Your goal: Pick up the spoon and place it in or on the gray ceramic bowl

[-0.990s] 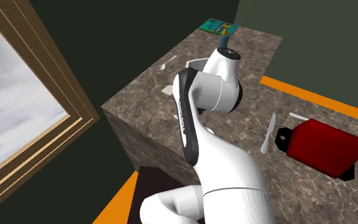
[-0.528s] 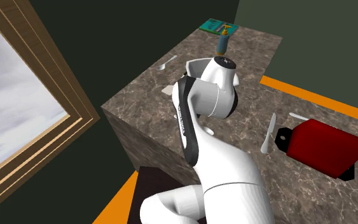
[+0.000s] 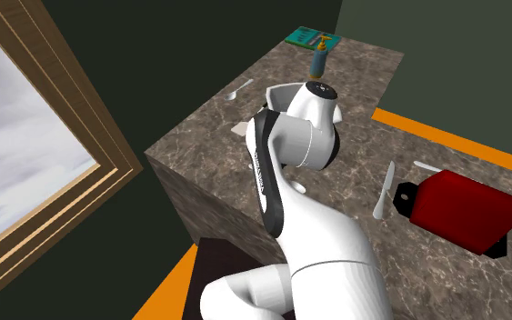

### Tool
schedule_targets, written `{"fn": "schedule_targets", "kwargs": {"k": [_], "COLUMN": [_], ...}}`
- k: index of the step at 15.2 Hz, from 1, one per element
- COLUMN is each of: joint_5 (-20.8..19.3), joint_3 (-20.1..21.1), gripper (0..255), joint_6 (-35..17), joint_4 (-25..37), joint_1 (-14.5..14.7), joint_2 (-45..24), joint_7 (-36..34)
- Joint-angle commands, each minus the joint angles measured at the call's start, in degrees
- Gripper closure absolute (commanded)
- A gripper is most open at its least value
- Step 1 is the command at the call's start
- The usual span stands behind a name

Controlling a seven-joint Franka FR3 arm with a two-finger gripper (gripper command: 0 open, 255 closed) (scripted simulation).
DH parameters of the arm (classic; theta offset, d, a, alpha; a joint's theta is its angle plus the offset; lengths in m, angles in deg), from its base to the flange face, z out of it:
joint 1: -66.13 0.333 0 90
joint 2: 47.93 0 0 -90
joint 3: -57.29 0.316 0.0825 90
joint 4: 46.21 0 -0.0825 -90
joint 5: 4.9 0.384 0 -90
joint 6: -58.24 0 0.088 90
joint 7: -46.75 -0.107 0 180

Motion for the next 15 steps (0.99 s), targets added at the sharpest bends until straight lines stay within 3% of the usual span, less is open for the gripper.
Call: {"fn": "schedule_targets", "kwargs": {"k": [1,8,15], "joint_5": [0.0,0.0,0.9], "joint_3": [0.0,0.0,1.0], "gripper": [255,255,255], "joint_6": [0.0,0.0,4.9], "joint_4": [0.0,0.0,5.7], "joint_1": [0.0,0.0,0.7], "joint_2": [0.0,0.0,-0.7], "joint_7": [0.0,0.0,-0.8]}}
